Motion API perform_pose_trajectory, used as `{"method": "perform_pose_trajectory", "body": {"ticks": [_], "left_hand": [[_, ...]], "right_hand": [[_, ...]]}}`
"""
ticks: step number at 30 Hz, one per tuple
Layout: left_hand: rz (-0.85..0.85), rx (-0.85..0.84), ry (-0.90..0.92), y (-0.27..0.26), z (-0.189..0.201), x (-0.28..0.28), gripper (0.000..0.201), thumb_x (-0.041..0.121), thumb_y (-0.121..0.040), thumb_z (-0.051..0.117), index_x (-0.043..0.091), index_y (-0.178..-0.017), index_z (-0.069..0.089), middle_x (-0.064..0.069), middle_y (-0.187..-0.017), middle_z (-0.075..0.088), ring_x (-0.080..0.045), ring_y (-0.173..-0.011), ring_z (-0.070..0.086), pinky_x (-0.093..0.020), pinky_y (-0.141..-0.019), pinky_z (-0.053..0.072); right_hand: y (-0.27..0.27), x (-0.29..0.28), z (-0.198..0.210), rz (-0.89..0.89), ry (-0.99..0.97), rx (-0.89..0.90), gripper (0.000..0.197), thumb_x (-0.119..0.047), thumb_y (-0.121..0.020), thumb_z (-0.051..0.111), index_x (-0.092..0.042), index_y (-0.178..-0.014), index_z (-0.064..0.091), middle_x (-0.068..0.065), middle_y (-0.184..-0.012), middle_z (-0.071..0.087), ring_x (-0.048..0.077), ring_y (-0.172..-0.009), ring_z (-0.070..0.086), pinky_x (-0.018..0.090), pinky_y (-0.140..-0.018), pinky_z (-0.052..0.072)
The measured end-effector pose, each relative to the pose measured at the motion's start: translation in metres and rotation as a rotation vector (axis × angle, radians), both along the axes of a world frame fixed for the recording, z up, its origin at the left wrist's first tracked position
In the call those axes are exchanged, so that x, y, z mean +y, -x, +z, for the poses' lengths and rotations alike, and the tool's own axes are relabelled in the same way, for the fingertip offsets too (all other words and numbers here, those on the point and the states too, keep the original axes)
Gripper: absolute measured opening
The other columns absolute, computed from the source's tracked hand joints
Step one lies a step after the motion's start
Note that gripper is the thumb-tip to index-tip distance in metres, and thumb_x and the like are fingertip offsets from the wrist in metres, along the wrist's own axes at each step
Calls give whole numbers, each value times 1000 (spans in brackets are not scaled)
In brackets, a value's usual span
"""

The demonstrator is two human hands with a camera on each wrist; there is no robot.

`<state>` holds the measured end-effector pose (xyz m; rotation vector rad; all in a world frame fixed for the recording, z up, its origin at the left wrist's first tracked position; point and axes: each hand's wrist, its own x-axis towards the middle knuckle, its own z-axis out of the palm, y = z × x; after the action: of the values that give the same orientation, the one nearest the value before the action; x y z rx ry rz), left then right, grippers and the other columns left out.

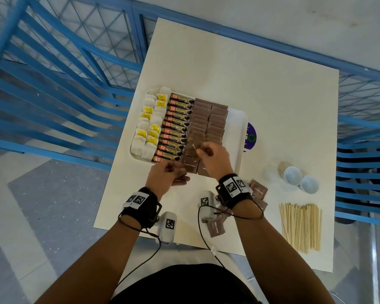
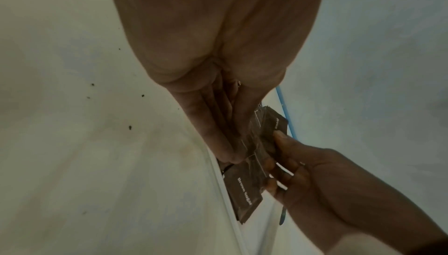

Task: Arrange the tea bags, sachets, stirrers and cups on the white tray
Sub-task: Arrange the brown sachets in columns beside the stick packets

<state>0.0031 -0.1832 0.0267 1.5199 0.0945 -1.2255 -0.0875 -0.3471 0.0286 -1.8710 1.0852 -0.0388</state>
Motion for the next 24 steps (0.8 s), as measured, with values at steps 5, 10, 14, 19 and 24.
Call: {"method": "perform_pose_trajectory", "body": {"ticks": [5, 10, 14, 19, 24], "left_hand": [[-52, -41, -100, 2, -10, 8, 13, 4, -96, 66, 1, -109, 65, -19, -94, 75, -30, -76, 75, -37, -68, 62], [-73, -65, -140, 1, -15, 12, 11, 9, -97, 66, 5, -107, 67, -14, -90, 76, -27, -72, 72, -35, -65, 56], [-79, -86, -157, -1, -18, 12, 10, 11, -97, 67, 6, -105, 67, -14, -90, 77, -27, -71, 72, -35, -65, 55], [-94, -92, -163, -4, -20, 10, 13, 13, -97, 67, 5, -108, 67, -11, -88, 78, -26, -72, 73, -34, -64, 54], [-102, -99, -167, -4, -19, 10, 12, 13, -97, 67, 5, -107, 67, -11, -89, 78, -26, -72, 73, -34, -65, 53]], "right_hand": [[-11, -19, -1, 142, 97, 52, 17, -19, -94, 68, -16, -110, 73, -7, -95, 67, 9, -90, 58, 24, -87, 47], [-17, -19, -9, 240, 111, 43, 17, -16, -91, 71, -15, -107, 74, -10, -91, 63, 6, -86, 55, 14, -78, 41], [-19, -18, -14, 286, 158, 43, 17, -17, -91, 71, -16, -108, 73, -7, -94, 64, 8, -88, 56, 21, -82, 44], [-21, -18, -17, 303, 251, 64, 17, -20, -91, 72, -15, -107, 72, -1, -98, 54, 13, -90, 50, 25, -83, 41], [-17, -19, -20, 282, 255, 54, 21, -18, -90, 73, -15, -111, 70, 2, -105, 53, 12, -93, 45, 9, -77, 30]]}}
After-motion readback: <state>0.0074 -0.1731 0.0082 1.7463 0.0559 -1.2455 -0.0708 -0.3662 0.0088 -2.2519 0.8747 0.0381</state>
